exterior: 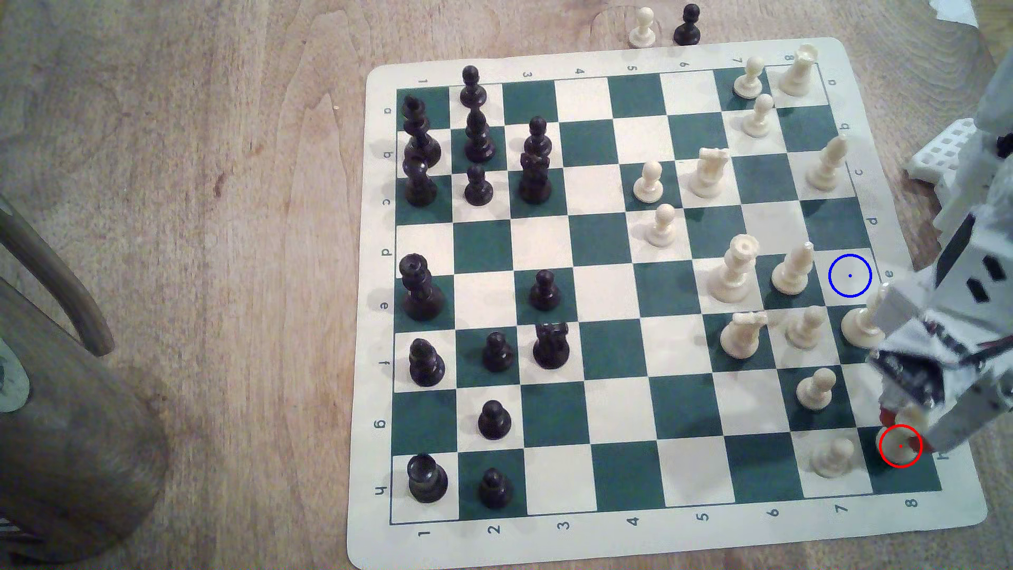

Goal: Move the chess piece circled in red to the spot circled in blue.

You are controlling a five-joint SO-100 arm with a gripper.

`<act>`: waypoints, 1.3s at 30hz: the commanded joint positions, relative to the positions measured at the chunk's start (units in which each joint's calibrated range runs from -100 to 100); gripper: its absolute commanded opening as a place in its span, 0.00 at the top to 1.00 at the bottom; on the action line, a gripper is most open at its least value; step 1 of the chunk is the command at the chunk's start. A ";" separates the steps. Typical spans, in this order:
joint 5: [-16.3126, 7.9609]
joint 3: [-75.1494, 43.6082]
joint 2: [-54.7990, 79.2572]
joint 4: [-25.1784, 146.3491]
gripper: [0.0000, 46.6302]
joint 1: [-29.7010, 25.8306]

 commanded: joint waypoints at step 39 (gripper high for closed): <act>8.40 0.97 -43.38 41.40 1.00 25.41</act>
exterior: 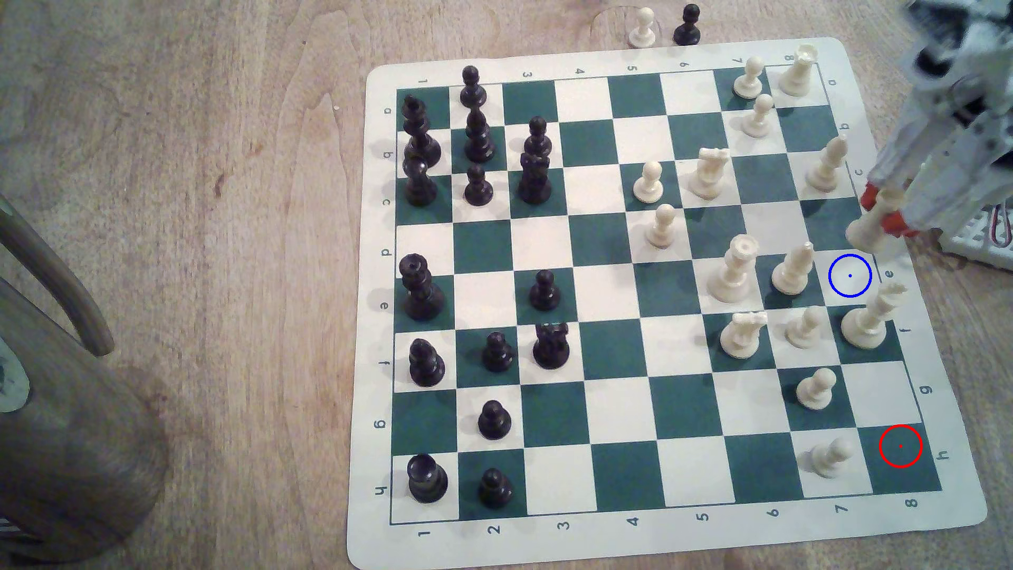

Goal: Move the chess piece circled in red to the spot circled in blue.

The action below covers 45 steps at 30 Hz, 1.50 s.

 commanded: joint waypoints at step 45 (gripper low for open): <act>1.90 6.87 28.14 -16.31 0.99 -2.97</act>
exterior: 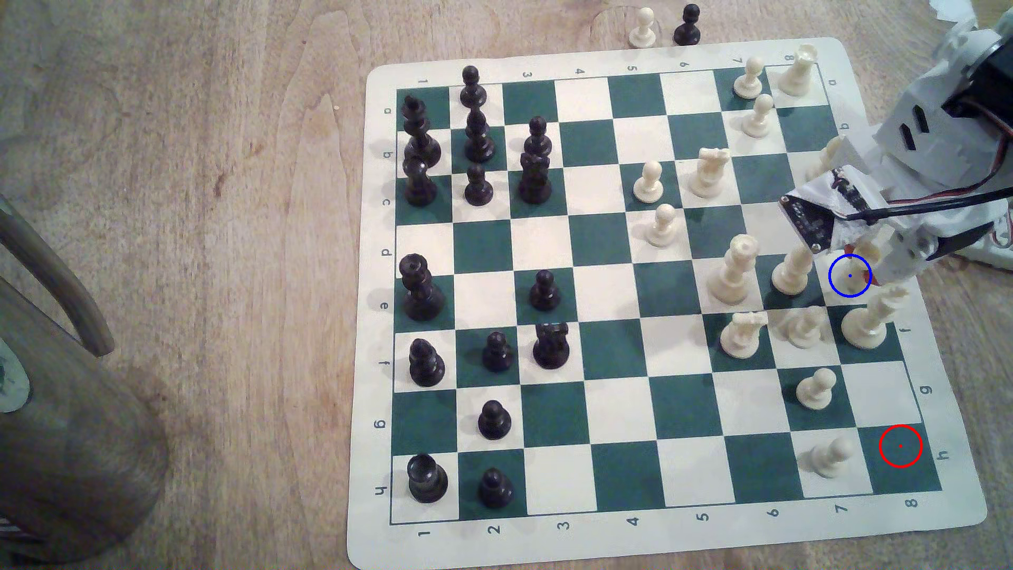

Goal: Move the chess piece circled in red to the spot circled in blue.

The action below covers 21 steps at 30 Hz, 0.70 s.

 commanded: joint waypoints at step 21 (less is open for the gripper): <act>0.68 1.45 -2.72 -1.50 0.77 1.74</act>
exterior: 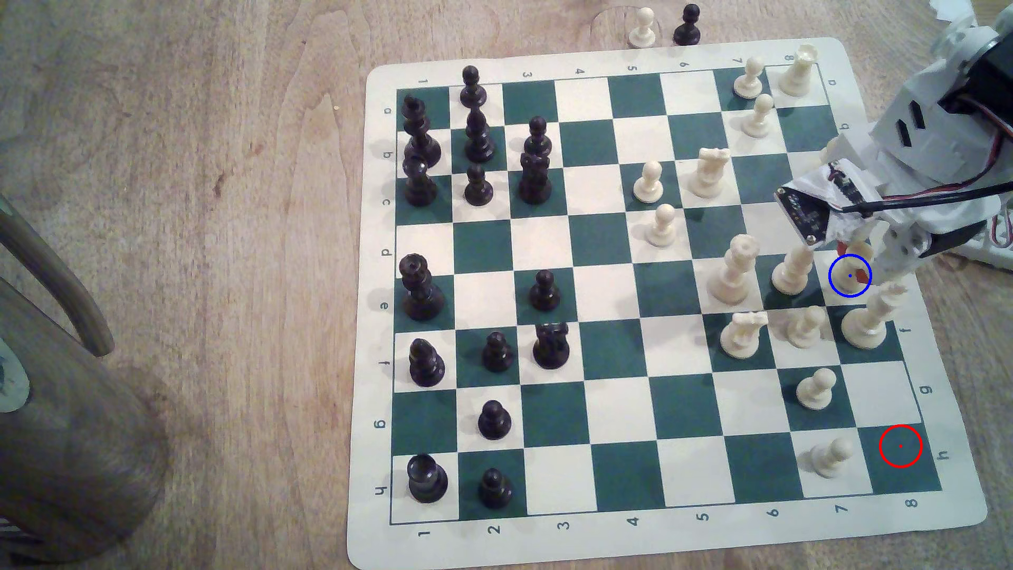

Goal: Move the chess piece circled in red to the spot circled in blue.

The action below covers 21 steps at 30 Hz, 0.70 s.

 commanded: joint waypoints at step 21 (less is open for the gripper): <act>1.76 -0.08 -4.44 2.22 0.72 1.91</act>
